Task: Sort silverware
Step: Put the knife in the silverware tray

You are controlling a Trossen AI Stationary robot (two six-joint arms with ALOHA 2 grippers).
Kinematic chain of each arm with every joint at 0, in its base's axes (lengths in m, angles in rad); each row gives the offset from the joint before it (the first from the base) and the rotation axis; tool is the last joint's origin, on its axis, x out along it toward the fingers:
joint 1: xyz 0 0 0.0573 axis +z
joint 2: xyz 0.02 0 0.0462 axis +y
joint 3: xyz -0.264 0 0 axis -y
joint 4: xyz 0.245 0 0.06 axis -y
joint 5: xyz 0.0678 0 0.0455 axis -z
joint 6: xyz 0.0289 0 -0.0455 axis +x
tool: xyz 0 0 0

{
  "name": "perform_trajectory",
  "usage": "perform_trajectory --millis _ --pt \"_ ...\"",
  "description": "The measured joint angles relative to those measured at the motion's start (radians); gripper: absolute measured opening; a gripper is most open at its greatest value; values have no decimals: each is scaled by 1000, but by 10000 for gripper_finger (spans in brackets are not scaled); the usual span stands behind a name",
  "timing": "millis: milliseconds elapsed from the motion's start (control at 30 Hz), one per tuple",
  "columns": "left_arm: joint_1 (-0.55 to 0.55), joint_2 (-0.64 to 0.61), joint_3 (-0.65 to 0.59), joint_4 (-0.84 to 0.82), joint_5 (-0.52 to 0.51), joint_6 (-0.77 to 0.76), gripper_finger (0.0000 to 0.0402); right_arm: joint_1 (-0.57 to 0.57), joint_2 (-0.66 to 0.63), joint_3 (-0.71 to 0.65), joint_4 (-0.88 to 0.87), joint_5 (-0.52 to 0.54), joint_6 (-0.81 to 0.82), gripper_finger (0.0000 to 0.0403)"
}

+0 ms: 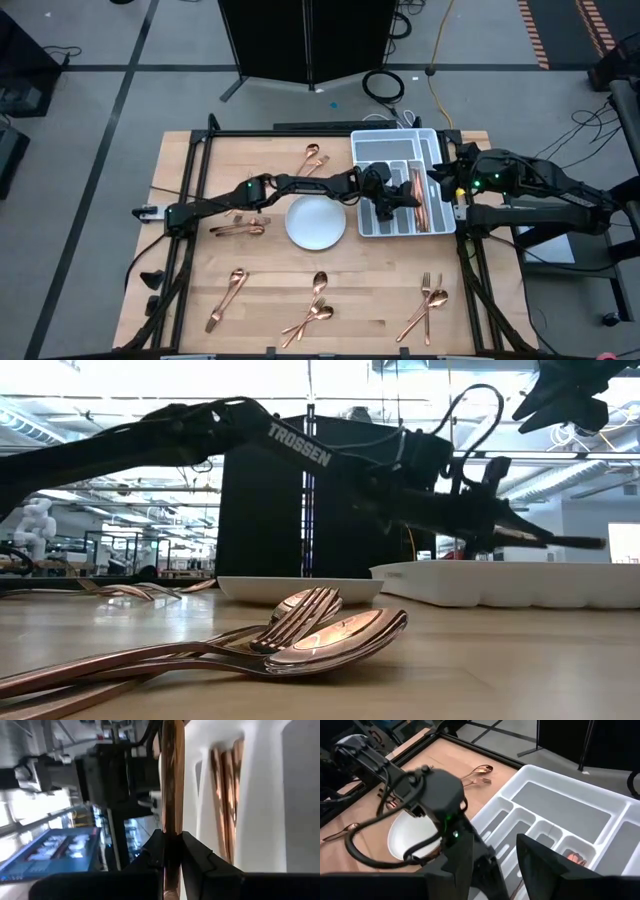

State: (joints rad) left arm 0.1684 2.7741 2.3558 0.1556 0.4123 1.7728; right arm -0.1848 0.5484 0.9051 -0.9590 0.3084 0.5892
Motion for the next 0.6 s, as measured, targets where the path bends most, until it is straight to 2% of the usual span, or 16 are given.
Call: perform_trajectory --millis 200,400,600 --pt "-2 22 2 1 2 110 28 0 2 0 7 0 2 139" --pt "1 21 3 -24 2 119 28 0 3 0 7 0 19 139" --pt "2 21 3 -27 3 111 60 0 3 0 7 0 31 139"
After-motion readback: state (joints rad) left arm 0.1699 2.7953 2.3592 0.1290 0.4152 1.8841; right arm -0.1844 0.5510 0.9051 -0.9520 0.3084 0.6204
